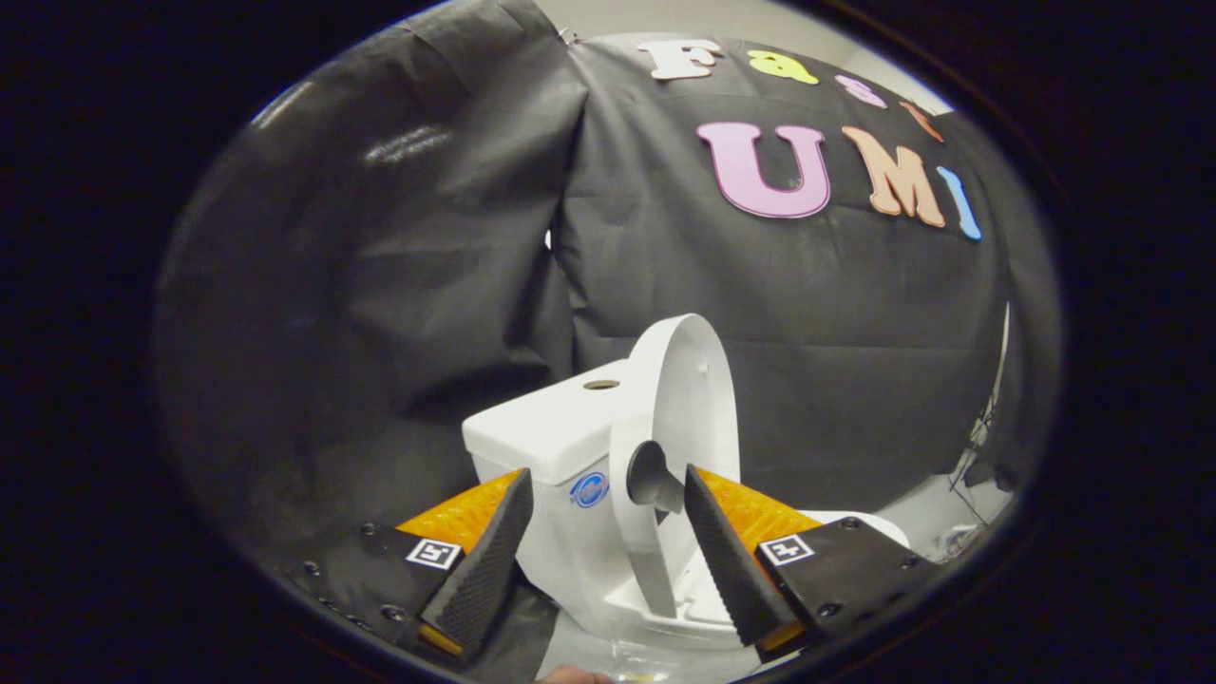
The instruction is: Open the toilet lid.
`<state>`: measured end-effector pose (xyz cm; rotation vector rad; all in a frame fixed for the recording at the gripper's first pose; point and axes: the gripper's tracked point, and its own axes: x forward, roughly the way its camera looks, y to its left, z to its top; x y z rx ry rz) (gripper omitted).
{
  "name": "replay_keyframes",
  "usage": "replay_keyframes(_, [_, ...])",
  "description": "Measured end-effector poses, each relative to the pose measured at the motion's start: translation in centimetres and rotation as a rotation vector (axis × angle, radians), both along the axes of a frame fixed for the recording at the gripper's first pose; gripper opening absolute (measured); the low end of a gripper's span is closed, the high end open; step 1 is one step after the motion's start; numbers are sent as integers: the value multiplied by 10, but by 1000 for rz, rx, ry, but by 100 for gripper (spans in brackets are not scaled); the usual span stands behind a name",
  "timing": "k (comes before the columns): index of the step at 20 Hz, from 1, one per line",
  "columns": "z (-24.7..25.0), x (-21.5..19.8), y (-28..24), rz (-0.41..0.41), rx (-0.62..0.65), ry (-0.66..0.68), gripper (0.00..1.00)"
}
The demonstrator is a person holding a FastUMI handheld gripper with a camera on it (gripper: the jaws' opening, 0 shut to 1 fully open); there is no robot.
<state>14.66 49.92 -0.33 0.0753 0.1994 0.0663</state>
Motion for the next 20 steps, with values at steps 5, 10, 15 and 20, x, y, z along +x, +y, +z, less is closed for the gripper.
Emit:
replay_keyframes(5, [12,-34,-35,-33,15,-19,98])
replay_keyframes(10, [40,-54,-73,-51,50,-75,98])
replay_keyframes(15, [65,-72,-113,-71,41,-120,98])
replay_keyframes(20, [71,-93,-150,-60,-3,-98,98])
